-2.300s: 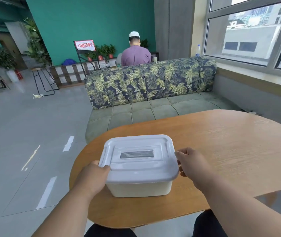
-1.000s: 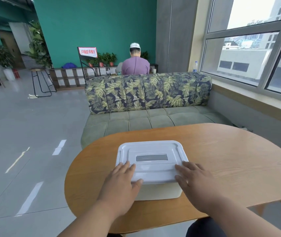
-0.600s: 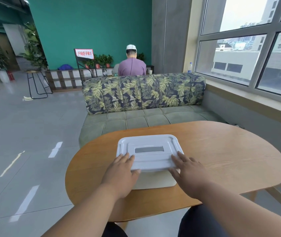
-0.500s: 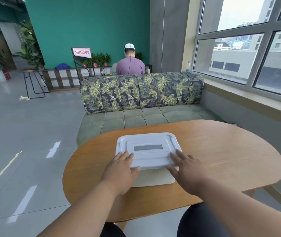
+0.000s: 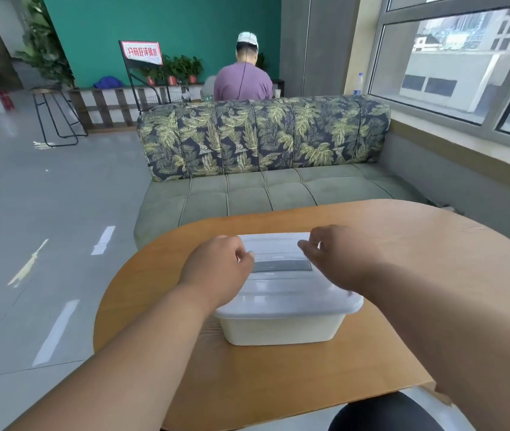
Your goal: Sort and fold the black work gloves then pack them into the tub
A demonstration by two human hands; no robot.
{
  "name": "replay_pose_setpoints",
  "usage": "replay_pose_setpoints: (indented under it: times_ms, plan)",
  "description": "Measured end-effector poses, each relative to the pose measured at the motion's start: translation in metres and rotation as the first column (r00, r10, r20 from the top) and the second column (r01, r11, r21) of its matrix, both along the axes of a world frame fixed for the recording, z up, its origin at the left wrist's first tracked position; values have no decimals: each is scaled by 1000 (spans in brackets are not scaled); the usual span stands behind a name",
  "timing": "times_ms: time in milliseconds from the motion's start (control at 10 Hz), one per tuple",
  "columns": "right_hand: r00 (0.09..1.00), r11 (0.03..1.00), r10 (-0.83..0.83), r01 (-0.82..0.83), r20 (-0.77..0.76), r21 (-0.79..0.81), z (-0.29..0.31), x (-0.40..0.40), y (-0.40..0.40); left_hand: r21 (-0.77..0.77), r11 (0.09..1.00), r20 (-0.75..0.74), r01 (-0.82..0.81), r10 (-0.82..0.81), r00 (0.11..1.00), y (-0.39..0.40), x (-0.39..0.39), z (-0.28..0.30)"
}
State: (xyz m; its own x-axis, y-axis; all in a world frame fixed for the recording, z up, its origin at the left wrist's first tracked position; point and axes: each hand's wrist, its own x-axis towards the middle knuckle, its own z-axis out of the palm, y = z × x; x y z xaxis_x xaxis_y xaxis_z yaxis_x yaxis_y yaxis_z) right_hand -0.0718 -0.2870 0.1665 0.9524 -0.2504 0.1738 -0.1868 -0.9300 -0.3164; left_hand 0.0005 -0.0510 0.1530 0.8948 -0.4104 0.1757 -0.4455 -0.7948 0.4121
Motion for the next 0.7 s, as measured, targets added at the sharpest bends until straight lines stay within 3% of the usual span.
replay_pose_setpoints:
  times_ms: [100,300,500,600,700]
  plan:
    - [1000,1000,26,-26,-8,-3,-11,38,-2,96,995,-46,18,-14,999,-14,21,-17]
    - [994,994,107,-107,-30,-5,-51,64,-9,295,955,36,-29,19,999,-41,50,-25]
    - [994,995,95,-95,-55,-6,-48,69,-11,250,966,95,-61,38,995,-34,51,-36]
    - [991,991,131,-131,-8,1,-44,70,-11,209,978,63,-16,3,998,-35,56,-36]
    - [989,991,134,-133,-56,23,-44,75,-13,191,981,-38,-13,20,999,-33,58,-34]
